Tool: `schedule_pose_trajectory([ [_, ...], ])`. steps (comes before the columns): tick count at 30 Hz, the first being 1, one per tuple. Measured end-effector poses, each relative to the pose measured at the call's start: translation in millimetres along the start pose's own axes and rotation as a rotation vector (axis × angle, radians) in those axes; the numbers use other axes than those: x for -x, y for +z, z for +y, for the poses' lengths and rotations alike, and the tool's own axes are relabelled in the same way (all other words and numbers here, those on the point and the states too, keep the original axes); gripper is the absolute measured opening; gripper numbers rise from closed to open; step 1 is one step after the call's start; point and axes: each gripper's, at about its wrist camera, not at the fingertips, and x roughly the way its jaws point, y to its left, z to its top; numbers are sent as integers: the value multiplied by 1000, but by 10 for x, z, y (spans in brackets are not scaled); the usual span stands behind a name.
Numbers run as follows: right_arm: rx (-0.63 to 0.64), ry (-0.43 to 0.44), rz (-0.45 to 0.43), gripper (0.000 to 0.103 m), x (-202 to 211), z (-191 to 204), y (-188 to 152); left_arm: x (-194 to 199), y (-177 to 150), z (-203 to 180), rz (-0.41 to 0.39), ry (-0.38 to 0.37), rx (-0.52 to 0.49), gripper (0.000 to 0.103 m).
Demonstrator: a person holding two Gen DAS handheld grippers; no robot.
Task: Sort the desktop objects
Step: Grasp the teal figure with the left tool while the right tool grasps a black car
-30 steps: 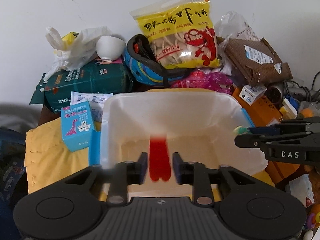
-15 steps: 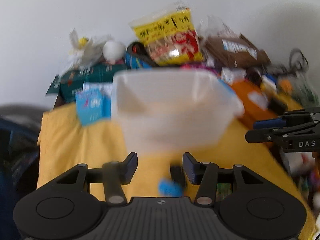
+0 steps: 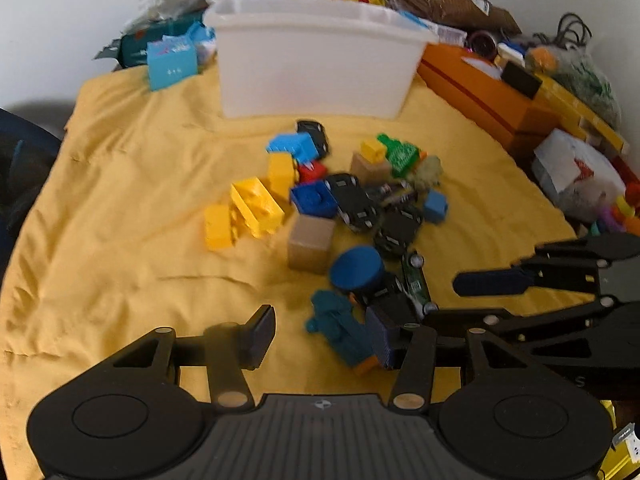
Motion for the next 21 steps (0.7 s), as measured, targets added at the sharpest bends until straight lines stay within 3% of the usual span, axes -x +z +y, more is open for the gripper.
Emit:
schedule_pose_trajectory([
  [2, 15, -29, 11, 43, -49, 2, -11, -81, -87, -43, 21, 2, -21, 54],
  [4, 41, -71, 14, 43, -73, -6, -45, -107, -135, -24, 13, 10, -22, 60],
  [10, 64, -130, 1, 45, 29, -64, -92, 24, -157, 98, -7, 88, -26, 59],
  [17, 24, -126, -2, 45, -41, 12, -44, 20, -99, -44, -8, 16, -7, 59],
  [21, 28, -140, 3, 45, -138, 33, -28, -106, -149, -101, 31, 35, -24, 61],
])
